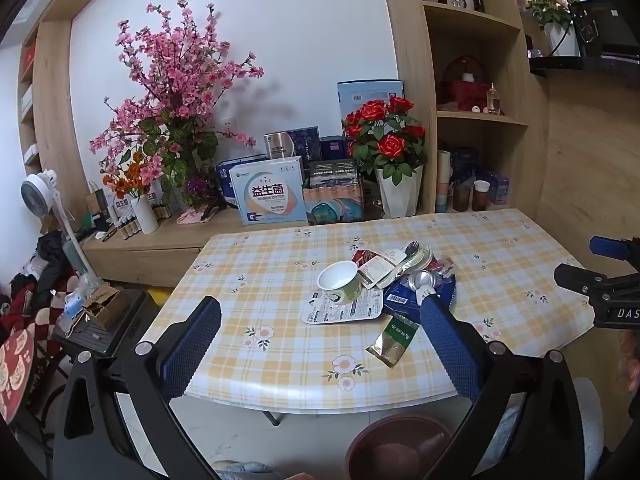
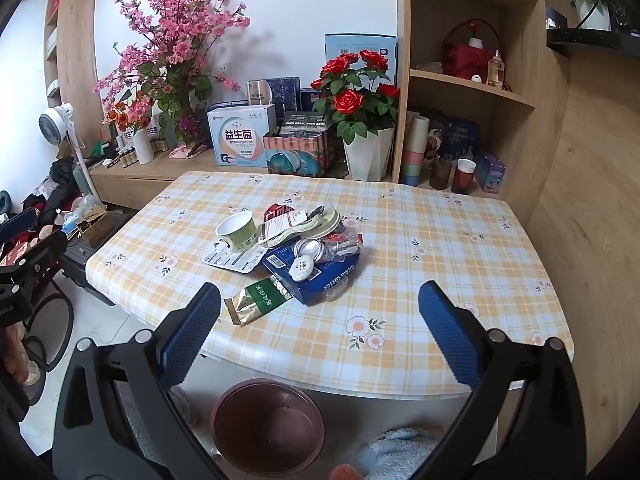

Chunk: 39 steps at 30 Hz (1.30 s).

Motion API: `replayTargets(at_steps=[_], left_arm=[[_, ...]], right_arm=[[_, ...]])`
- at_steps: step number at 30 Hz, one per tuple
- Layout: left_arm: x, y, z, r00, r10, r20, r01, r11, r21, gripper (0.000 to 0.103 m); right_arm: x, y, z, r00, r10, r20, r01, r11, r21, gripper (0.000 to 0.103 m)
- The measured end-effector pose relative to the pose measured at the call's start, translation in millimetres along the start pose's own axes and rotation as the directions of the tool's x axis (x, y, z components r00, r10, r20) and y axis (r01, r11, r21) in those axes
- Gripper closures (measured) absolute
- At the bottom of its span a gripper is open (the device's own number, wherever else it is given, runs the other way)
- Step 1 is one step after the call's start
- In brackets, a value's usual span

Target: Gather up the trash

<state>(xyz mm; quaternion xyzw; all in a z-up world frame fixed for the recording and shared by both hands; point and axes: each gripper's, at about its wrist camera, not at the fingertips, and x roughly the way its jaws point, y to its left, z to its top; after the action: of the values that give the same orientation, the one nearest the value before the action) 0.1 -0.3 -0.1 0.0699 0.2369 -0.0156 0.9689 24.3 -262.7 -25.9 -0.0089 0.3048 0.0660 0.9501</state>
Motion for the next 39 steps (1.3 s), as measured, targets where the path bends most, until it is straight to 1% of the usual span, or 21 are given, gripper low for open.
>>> replayTargets(at_steps=[9,11,14,21,39], left_arm=[[-0.8,0.0,-0.2,1.0,0.011,0.007,-0.011,1.0,0.008,0.005],[-4.0,-1.3,6.1,1.0,0.016,0.009,-0.016,1.0,0.01,0.005],[-4.3,-3.7,6.6,1.0,0.021,0.011,-0.022,1.0,0.014,0.005],[-4.2,-3.8,1.3,0.999,0.035,0.016,-0.035,0.999,0.03,0.005],[-4.2,-2.3,0.8,0.999,0.036,0.017,-0.037,0.999,0.036,0.005]], right_arm=[[-1.5,0.5,0.9,1.0,0.0,0.0,0.0,1.0,0.0,0.006],[-1.6,0.6,0.4,1.0,-0.002,0.0,0.002,1.0,-0.002,0.006],[-1.2,-0.4,1.0,1.0,-0.002,0.0,0.002,1.0,-0.002,0.006],[-2.7,0.7,1.4,1.0,-0.004,0.001,0.004,1.0,-0.004,0.006],[-2.0,1.3,1.5,1.0,-0.006,0.001,0.006,1.0,-0.008,0.006]])
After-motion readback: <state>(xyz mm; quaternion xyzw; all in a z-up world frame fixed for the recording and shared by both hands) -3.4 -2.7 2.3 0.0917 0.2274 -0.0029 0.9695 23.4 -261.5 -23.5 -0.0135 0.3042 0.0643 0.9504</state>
